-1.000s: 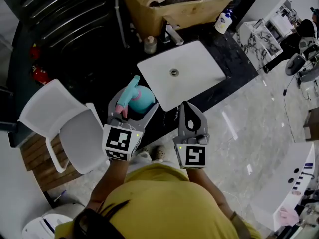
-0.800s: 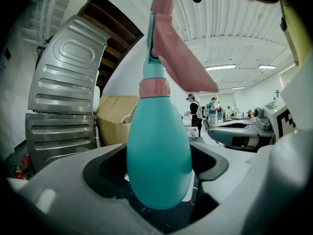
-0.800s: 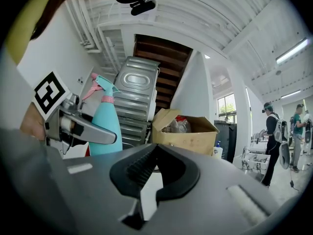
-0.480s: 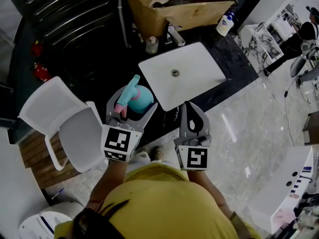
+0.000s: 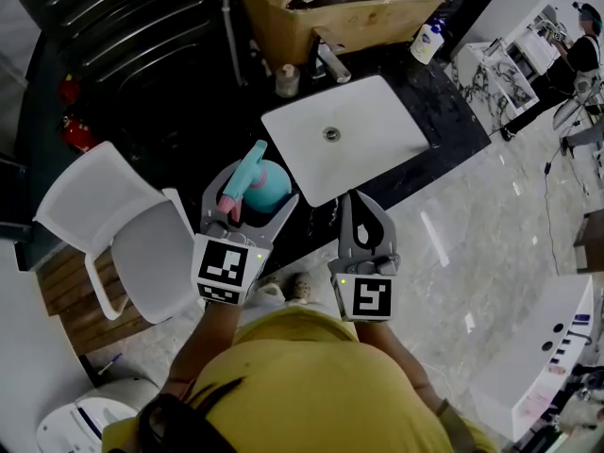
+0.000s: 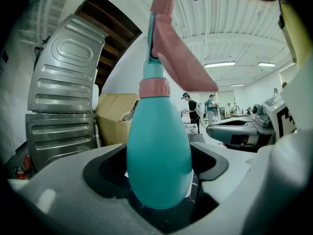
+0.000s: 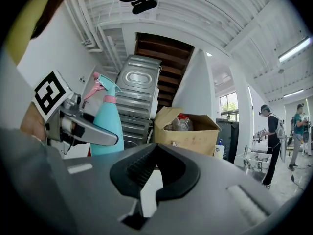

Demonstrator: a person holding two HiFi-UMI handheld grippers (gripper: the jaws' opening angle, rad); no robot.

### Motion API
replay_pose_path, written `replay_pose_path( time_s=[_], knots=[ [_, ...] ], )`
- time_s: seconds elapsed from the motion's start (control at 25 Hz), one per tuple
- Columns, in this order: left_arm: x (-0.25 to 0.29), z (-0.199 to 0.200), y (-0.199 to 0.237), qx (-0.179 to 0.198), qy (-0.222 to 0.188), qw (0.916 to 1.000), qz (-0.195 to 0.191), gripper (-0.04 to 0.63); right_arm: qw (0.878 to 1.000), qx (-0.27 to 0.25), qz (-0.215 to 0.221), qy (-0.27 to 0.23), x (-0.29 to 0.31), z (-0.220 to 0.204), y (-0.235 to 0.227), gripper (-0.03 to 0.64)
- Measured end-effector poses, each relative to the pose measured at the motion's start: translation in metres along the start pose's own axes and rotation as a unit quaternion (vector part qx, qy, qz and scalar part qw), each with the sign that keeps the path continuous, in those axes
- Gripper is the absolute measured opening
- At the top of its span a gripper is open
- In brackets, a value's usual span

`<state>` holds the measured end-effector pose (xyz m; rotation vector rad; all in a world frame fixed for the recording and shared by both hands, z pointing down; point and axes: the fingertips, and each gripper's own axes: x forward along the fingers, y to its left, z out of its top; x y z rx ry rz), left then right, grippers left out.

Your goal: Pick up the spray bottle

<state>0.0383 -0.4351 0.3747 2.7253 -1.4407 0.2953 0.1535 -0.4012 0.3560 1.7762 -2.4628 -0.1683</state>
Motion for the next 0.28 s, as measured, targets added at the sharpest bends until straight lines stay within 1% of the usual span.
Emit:
replay_pose_path(
  time_s=[0.28],
  knots=[
    [0.0029, -0.0005, -0.0022, 0.001, 0.001, 1.0, -0.004, 0.394, 1.0, -0.006, 0.005, 0.003, 0.0012, -0.0011, 0.0012, 0.002]
  ],
)
